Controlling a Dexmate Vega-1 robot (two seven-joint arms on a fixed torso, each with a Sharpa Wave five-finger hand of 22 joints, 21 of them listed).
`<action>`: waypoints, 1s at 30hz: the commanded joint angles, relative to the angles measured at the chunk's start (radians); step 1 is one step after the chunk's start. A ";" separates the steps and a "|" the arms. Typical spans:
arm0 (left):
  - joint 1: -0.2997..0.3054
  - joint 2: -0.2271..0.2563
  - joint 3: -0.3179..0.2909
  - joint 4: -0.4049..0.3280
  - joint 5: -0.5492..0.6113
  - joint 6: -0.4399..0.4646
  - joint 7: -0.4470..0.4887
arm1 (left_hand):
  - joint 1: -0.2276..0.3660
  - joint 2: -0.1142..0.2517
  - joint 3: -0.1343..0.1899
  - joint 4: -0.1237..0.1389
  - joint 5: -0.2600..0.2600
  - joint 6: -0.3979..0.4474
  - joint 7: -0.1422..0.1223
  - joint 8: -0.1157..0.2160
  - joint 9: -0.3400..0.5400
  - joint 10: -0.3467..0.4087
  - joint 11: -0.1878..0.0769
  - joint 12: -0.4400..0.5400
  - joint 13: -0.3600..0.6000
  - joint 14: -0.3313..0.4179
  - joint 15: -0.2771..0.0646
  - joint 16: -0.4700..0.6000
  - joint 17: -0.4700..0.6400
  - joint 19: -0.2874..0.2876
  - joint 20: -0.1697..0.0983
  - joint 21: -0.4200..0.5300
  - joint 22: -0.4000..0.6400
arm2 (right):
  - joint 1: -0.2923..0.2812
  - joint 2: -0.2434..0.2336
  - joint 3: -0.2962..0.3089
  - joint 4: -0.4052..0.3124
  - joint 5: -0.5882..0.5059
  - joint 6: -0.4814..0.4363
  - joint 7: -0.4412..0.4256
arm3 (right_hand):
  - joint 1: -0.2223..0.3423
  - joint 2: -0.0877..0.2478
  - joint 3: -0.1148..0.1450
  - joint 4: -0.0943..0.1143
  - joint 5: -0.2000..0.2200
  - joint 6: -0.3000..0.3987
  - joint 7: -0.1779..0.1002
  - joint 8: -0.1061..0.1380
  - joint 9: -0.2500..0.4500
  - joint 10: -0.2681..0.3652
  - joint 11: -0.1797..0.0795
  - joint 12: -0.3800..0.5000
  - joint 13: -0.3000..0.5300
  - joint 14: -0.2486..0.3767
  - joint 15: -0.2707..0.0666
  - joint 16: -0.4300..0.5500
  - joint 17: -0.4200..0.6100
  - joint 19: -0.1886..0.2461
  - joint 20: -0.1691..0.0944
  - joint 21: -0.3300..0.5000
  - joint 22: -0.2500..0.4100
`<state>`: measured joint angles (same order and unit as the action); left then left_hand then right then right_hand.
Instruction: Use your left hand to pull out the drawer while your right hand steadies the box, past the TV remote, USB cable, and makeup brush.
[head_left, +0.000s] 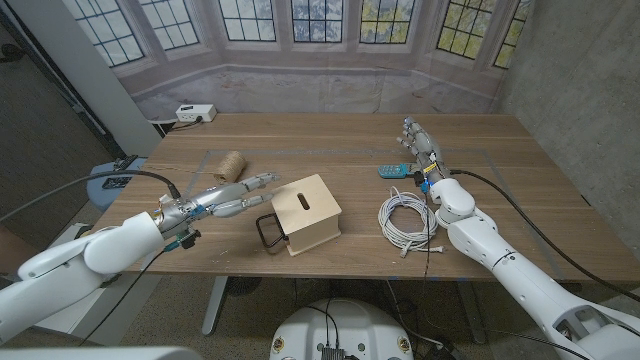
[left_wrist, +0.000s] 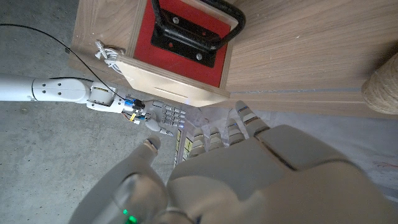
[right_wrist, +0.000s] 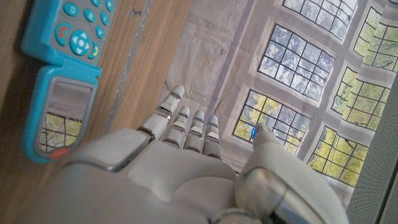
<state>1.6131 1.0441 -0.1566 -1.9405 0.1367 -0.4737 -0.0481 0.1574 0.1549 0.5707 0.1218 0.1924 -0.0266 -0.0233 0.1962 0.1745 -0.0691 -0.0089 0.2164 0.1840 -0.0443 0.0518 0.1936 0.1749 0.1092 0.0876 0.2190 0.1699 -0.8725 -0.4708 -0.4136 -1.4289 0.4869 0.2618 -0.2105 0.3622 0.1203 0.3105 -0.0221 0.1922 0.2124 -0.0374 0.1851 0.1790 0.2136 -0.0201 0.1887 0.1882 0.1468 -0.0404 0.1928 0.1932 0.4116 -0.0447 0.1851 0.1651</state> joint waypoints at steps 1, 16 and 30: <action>0.050 -0.055 -0.087 -0.034 0.117 -0.051 -0.130 | -0.012 0.003 0.005 0.008 0.001 0.009 -0.006 0.006 0.005 0.016 -0.006 0.012 0.003 0.010 0.000 0.003 0.002 0.012 -0.005 0.002 0.005 | -0.020 -0.019 0.014 -0.033 0.002 -0.014 -0.007 | 0.008 0.002 0.002 -0.009 -0.002 0.005 0.004 0.006 0.004 0.001 0.000 0.004 0.003 -0.003 -0.028 0.005 0.003 -0.001 0.000 0.006 0.006; 0.102 -0.169 -0.247 -0.103 0.159 -0.085 -0.246 | -0.025 0.004 0.007 0.021 0.002 0.038 -0.006 0.010 0.007 0.044 -0.018 0.019 0.007 0.032 -0.001 0.005 0.005 0.024 -0.009 0.000 0.006 | 0.001 -0.001 0.009 0.000 0.004 -0.018 -0.009 | 0.011 0.005 0.002 -0.015 -0.004 0.004 0.004 0.006 0.004 -0.001 -0.001 0.003 0.003 -0.004 -0.027 0.007 0.003 -0.002 0.003 0.006 0.006; 0.119 -0.243 -0.366 -0.131 0.191 -0.154 -0.401 | -0.045 0.004 0.010 0.035 0.003 0.104 -0.021 0.023 0.011 0.112 -0.035 0.041 0.016 0.078 -0.021 0.013 0.010 0.034 -0.005 -0.004 0.007 | -0.002 0.006 0.004 -0.009 -0.005 -0.023 -0.031 | 0.012 0.007 0.001 -0.020 -0.005 0.002 0.005 0.005 0.005 -0.004 -0.001 0.002 0.003 -0.006 -0.027 0.008 0.004 -0.003 0.004 0.006 0.006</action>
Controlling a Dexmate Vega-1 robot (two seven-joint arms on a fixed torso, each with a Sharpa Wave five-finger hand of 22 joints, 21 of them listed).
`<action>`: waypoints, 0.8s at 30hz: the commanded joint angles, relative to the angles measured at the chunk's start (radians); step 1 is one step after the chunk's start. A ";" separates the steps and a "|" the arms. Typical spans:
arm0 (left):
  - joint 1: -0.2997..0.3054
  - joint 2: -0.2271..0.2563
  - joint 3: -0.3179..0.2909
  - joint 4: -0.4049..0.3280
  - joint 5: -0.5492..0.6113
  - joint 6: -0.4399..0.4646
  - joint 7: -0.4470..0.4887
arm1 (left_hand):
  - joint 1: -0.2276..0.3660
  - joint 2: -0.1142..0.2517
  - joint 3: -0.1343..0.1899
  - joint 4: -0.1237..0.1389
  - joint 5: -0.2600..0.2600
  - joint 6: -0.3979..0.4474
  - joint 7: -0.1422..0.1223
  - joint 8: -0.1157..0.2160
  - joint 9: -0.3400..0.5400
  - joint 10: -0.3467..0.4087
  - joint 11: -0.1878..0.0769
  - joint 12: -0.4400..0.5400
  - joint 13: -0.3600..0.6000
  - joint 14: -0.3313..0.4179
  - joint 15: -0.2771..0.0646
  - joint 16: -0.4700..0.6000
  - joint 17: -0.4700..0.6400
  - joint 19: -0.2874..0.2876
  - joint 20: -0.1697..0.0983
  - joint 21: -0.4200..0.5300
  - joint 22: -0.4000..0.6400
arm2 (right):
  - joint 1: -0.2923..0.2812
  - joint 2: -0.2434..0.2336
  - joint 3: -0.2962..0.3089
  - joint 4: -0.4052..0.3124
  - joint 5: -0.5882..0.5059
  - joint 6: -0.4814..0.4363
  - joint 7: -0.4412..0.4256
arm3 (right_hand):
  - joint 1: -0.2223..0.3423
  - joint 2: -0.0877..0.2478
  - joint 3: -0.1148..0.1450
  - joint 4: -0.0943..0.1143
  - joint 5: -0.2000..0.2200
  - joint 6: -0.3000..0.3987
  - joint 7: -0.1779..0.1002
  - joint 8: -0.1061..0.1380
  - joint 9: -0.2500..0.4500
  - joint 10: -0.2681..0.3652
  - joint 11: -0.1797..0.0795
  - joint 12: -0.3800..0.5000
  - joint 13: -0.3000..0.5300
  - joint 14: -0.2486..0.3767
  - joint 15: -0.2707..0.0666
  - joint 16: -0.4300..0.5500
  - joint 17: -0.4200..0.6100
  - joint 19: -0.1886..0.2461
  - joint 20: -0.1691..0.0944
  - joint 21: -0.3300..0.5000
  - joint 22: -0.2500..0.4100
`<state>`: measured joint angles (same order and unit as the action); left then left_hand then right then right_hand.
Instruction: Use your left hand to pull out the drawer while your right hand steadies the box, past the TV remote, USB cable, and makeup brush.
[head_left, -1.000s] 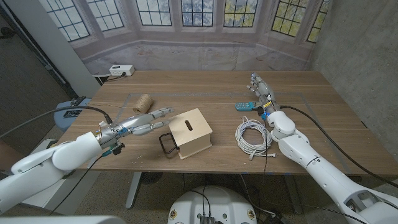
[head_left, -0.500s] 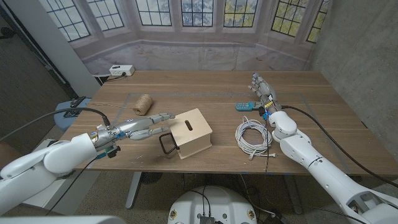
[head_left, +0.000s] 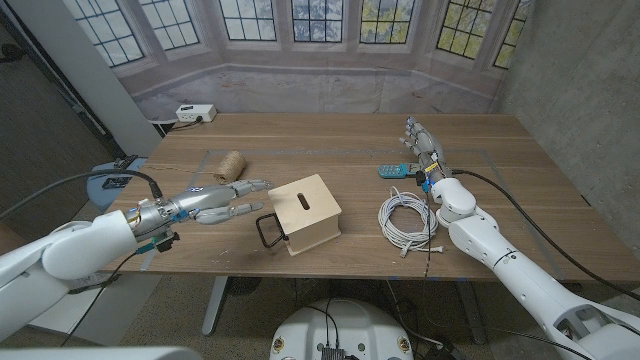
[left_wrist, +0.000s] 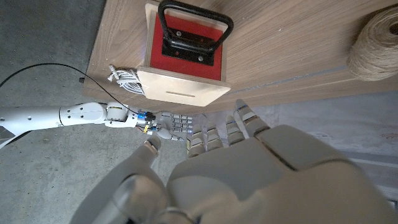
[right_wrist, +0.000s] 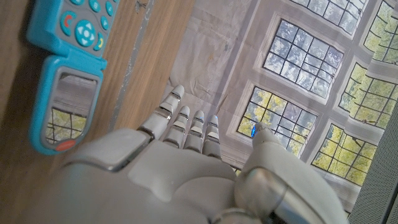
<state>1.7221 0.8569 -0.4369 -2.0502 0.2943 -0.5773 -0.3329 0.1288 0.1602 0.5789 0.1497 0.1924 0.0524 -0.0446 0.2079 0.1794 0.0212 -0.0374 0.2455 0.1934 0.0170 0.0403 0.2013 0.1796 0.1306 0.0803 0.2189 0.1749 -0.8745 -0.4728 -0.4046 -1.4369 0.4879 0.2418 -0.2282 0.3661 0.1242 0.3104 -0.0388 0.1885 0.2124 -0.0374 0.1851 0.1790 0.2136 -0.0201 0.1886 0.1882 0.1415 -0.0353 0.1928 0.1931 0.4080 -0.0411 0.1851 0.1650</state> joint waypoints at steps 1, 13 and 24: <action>0.009 -0.060 -0.089 -0.021 0.034 -0.054 -0.123 | -0.018 -0.001 0.002 0.008 0.003 0.032 -0.001 0.013 0.006 0.028 -0.007 0.014 0.007 0.018 -0.011 0.005 0.005 0.013 0.002 -0.004 0.003 | -0.001 0.009 -0.005 0.000 -0.006 -0.002 -0.013 | 0.008 0.003 0.001 -0.003 -0.001 0.001 0.006 0.005 0.005 -0.005 -0.001 0.002 0.003 -0.001 -0.031 0.008 0.004 0.000 0.000 0.006 0.006; -0.010 -0.082 -0.099 -0.036 0.047 -0.063 -0.210 | -0.039 -0.003 0.013 0.013 0.004 0.139 -0.007 0.033 0.008 0.130 -0.017 0.043 0.013 0.083 -0.065 0.014 0.006 0.039 -0.008 -0.004 0.003 | -0.038 -0.025 0.004 -0.052 -0.018 -0.021 -0.029 | 0.008 0.004 -0.001 -0.007 -0.002 -0.002 0.006 0.004 0.005 -0.009 0.001 0.001 0.003 -0.005 -0.031 0.008 0.005 -0.003 0.001 0.005 0.006; -0.023 -0.089 -0.094 -0.050 0.054 -0.031 -0.248 | -0.050 -0.003 0.019 0.015 0.005 0.196 -0.022 0.041 0.008 0.162 -0.021 0.048 0.014 0.111 -0.087 0.013 0.005 0.052 -0.012 -0.003 0.004 | -0.058 -0.049 0.012 -0.086 -0.029 -0.025 -0.032 | 0.008 0.005 -0.003 -0.011 -0.003 -0.010 0.004 0.002 0.005 -0.017 -0.002 0.000 0.003 -0.014 -0.031 0.007 0.006 -0.011 0.003 0.003 0.006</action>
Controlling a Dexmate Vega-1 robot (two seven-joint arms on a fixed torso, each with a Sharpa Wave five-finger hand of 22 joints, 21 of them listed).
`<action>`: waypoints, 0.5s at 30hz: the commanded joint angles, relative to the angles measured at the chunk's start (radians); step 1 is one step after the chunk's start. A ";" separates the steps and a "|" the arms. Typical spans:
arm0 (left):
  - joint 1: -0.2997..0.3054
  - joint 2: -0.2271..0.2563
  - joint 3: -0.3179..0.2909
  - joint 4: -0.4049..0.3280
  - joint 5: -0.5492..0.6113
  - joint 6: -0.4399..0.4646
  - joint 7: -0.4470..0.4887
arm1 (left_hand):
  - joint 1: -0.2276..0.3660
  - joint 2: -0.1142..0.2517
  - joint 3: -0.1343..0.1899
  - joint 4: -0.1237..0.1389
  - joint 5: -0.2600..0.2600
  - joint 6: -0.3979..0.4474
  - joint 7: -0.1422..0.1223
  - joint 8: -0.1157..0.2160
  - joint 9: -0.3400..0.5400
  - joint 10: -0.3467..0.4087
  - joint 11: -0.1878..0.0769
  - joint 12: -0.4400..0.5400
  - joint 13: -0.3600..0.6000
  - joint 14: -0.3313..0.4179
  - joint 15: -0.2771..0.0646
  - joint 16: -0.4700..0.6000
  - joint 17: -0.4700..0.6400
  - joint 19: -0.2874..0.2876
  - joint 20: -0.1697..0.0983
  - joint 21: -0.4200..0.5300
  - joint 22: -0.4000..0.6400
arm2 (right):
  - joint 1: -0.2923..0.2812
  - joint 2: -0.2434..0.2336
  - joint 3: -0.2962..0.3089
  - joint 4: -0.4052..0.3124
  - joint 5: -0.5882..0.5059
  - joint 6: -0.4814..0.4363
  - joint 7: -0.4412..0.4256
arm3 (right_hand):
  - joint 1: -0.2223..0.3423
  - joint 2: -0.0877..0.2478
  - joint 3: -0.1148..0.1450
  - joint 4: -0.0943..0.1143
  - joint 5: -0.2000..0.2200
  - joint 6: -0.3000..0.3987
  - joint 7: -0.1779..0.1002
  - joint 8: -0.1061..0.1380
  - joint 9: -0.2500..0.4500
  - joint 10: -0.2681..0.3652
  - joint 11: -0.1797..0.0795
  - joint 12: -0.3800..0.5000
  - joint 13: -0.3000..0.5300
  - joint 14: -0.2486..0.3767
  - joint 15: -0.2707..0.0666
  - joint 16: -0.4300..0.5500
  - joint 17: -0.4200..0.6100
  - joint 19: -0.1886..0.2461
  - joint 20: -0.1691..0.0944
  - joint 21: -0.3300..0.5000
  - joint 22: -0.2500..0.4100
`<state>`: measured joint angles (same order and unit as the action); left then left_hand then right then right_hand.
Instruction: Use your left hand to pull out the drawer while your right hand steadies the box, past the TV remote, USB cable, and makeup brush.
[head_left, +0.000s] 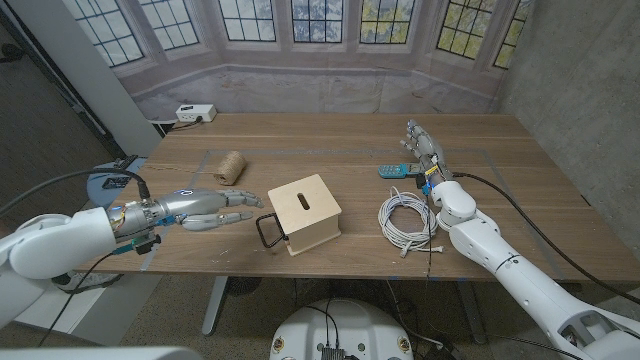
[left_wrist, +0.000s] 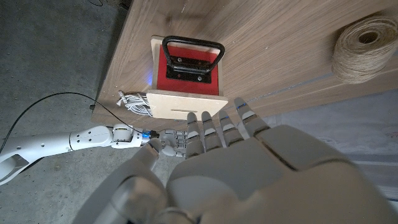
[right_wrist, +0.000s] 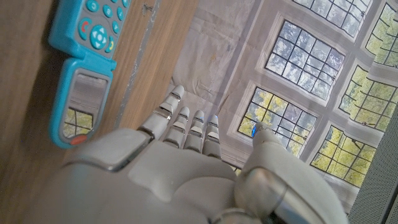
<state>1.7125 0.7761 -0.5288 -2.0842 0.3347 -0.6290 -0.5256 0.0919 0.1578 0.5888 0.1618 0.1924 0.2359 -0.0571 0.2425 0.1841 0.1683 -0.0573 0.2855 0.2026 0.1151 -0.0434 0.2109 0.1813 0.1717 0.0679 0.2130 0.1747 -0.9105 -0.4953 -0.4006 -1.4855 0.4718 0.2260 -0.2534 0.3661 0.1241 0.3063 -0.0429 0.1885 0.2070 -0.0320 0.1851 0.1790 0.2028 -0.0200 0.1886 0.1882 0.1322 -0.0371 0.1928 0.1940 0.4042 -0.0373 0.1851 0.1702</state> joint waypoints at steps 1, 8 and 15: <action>-0.015 -0.005 -0.002 -0.017 0.018 0.021 -0.059 | -0.015 -0.001 0.010 0.003 0.005 0.016 -0.012 0.006 0.003 0.023 -0.001 0.010 0.005 0.017 -0.005 0.004 0.003 0.011 0.000 0.002 0.005 | -0.022 -0.029 0.008 -0.040 -0.015 -0.010 -0.007 | 0.008 0.005 0.001 -0.008 -0.003 -0.006 -0.001 0.002 0.005 -0.007 -0.004 0.000 0.003 -0.005 -0.029 0.007 0.005 -0.009 -0.002 0.002 0.001; -0.033 0.008 0.004 -0.019 0.027 0.037 -0.079 | -0.024 0.000 0.014 0.006 0.005 0.059 -0.021 0.013 0.003 0.053 -0.008 0.016 0.005 0.037 -0.020 0.005 0.003 0.016 -0.013 0.002 0.005 | -0.025 -0.045 0.003 -0.079 -0.042 -0.023 -0.016 | 0.007 0.005 -0.001 -0.010 -0.003 -0.007 -0.001 0.002 0.005 -0.011 0.000 -0.001 0.003 -0.011 -0.028 0.006 0.006 -0.015 0.001 0.001 0.001; -0.058 0.038 0.017 -0.004 0.033 0.046 -0.099 | -0.030 -0.001 0.015 0.008 0.005 0.078 -0.029 0.013 0.003 0.074 -0.011 0.020 0.005 0.048 -0.029 0.005 0.004 0.012 -0.022 -0.001 0.006 | -0.032 -0.065 -0.003 -0.154 -0.098 -0.056 -0.053 | 0.002 0.002 -0.005 -0.010 -0.004 -0.011 0.001 0.001 0.005 -0.014 0.002 -0.001 0.003 -0.015 -0.025 0.005 0.006 -0.020 0.005 0.000 0.001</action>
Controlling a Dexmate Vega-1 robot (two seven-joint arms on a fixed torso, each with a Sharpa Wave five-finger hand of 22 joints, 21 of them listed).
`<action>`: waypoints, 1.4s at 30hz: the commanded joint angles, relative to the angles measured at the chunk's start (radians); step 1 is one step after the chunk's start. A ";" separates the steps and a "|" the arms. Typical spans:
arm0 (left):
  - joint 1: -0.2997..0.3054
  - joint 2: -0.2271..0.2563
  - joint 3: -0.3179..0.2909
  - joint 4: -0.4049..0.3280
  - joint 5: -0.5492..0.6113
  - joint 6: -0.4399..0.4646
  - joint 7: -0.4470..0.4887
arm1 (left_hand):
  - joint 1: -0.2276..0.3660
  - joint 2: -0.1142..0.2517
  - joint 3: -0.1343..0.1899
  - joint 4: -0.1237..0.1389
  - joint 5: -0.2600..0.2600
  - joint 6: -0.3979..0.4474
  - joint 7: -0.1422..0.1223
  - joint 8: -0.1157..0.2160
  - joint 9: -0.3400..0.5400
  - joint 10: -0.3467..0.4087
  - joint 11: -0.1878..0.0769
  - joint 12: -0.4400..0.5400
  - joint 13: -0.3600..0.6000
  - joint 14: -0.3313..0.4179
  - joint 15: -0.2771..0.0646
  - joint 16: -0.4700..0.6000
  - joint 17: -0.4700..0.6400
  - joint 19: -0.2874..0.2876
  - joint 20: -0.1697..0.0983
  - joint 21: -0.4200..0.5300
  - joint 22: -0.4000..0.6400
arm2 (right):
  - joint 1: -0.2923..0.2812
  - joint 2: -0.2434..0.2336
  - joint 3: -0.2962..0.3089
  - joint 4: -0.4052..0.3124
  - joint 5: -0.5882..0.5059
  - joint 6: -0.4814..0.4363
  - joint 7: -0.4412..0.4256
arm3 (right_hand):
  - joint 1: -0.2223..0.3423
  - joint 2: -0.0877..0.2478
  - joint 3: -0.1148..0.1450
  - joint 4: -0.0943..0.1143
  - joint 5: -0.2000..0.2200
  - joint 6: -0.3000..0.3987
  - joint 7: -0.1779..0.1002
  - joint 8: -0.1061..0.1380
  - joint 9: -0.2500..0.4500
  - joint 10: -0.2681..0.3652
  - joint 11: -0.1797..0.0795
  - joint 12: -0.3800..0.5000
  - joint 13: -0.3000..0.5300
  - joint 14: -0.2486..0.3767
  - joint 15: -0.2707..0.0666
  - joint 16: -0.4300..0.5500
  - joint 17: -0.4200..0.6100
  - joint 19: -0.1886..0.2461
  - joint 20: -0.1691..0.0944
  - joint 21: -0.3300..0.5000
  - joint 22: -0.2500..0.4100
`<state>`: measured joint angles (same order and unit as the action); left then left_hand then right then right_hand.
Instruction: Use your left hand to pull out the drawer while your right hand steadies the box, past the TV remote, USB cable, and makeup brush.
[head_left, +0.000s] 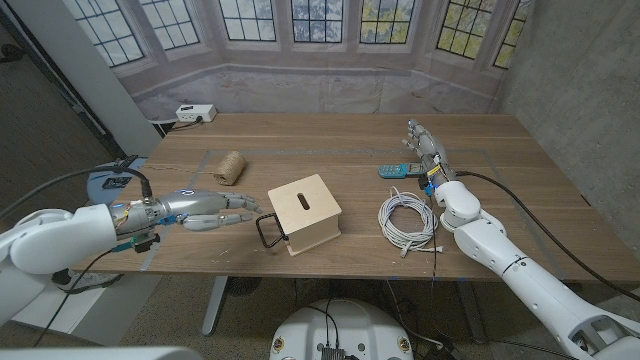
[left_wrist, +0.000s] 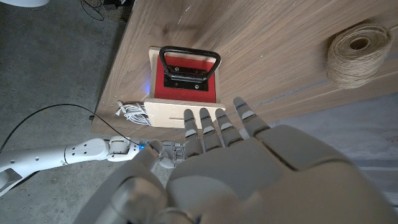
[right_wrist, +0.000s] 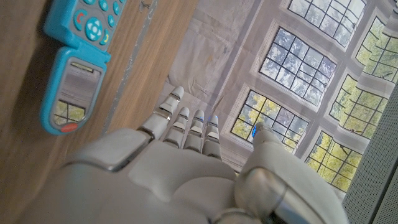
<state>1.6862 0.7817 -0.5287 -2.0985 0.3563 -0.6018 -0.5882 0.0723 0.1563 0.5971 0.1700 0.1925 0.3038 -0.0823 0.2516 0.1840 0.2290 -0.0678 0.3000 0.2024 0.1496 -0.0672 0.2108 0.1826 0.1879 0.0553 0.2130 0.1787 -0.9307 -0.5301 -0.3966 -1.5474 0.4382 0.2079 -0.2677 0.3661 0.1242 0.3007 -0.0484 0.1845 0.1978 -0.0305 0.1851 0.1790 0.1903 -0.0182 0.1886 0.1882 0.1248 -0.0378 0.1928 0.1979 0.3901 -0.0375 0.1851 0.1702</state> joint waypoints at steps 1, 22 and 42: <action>-0.036 0.036 0.020 0.013 0.012 0.021 -0.038 | -0.013 0.000 0.007 0.000 0.005 0.011 -0.007 0.002 0.004 0.018 0.000 0.006 0.006 0.019 -0.008 0.006 0.003 -0.016 -0.010 -0.006 0.002 | -0.013 -0.034 -0.007 -0.104 -0.067 -0.044 -0.039 | 0.001 0.003 0.000 -0.004 0.000 -0.002 -0.002 0.001 0.005 -0.002 0.000 -0.001 0.003 -0.009 -0.025 0.005 0.003 -0.006 0.005 0.000 0.001; -0.106 0.139 0.097 0.071 -0.041 0.048 -0.076 | -0.046 -0.003 0.003 0.008 0.004 0.066 -0.035 -0.004 0.004 0.098 -0.016 0.021 0.007 0.113 -0.040 0.029 0.012 -0.044 -0.024 -0.013 0.002 | -0.018 -0.086 -0.033 -0.257 -0.163 -0.134 -0.026 | -0.008 -0.003 -0.008 -0.008 0.000 -0.017 -0.001 -0.001 0.004 -0.026 0.001 -0.005 0.002 -0.029 -0.018 0.001 0.002 -0.050 0.002 -0.009 0.001; -0.192 0.262 0.234 0.154 -0.108 0.051 -0.061 | -0.051 -0.003 0.005 0.007 0.005 0.082 -0.039 -0.010 0.004 0.126 -0.016 0.023 0.008 0.139 -0.055 0.029 0.012 -0.040 -0.028 -0.010 0.001 | -0.029 -0.109 -0.092 -0.340 -0.220 -0.265 -0.014 | -0.005 0.003 -0.008 -0.016 0.002 -0.009 0.011 0.004 0.004 -0.021 0.015 0.000 0.002 -0.029 -0.016 0.005 0.000 -0.065 -0.033 -0.007 -0.001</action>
<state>1.5385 0.9787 -0.3619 -1.9842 0.2836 -0.5556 -0.6584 0.0315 0.1525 0.6013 0.1740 0.1924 0.3755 -0.1181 0.2427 0.1838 0.3433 -0.0858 0.3194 0.2070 0.2808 -0.1197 0.2371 0.1933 0.1445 0.0339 0.1977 0.1767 -0.9566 -0.6269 -0.4642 -1.8463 0.2461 0.0108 -0.2902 0.3661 0.1241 0.2892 -0.0598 0.1845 0.1876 -0.0264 0.1851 0.1790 0.1635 -0.0092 0.1847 0.1882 0.0951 -0.0355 0.1928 0.1952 0.3268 -0.0427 0.1771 0.1675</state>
